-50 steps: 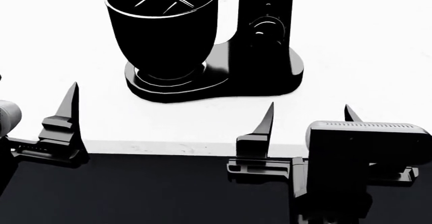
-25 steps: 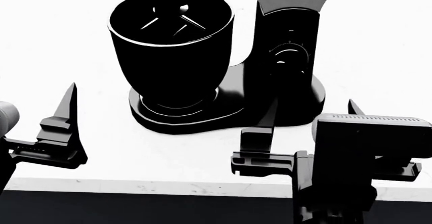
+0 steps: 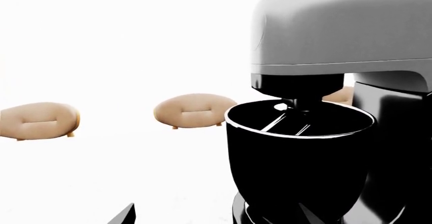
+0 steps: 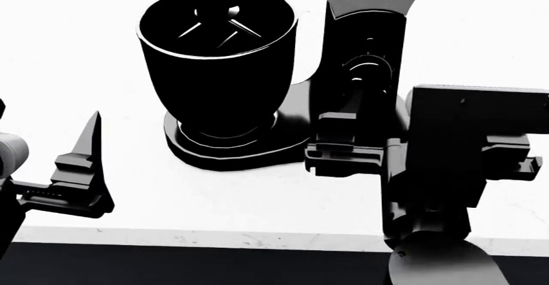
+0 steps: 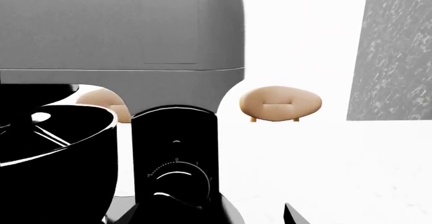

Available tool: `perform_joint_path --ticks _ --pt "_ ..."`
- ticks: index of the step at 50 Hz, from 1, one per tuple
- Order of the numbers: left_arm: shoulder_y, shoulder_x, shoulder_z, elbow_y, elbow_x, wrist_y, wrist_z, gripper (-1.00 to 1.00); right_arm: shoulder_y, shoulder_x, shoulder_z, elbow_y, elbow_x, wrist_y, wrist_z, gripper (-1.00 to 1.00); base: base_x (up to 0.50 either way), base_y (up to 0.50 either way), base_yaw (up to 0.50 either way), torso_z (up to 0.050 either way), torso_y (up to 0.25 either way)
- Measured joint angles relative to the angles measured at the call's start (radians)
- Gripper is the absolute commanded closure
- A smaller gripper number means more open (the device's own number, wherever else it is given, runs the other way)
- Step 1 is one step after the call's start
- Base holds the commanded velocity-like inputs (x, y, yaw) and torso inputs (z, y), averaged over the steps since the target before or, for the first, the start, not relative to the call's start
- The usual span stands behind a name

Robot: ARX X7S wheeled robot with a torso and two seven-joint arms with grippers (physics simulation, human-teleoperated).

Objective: Open the stand mixer head.

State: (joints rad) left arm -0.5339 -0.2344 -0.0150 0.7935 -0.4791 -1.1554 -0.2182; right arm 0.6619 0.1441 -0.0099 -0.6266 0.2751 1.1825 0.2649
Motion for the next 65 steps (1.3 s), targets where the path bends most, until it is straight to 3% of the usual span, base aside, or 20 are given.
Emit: perform_joint_path --ticks 22,23,65 --pt "0.032 -0.008 -0.007 -0.023 -0.005 0.041 -0.007 -1.00 0.179 0.008 -0.054 0.240 -0.006 -0.030 -0.007 -1.00 0.00 0.00 0.00 0.000 0.000" --pt "0.033 -0.008 -0.007 -0.022 -0.006 0.041 -0.008 -1.00 0.182 0.008 -0.056 0.250 -0.006 -0.034 -0.008 1.00 0.00 0.00 0.00 0.000 0.000" --pt "0.074 -0.017 -0.029 -0.038 -0.027 0.089 -0.024 -1.00 0.255 -0.014 -0.153 0.511 -0.032 -0.187 -0.003 1.00 0.00 0.00 0.00 0.000 0.000"
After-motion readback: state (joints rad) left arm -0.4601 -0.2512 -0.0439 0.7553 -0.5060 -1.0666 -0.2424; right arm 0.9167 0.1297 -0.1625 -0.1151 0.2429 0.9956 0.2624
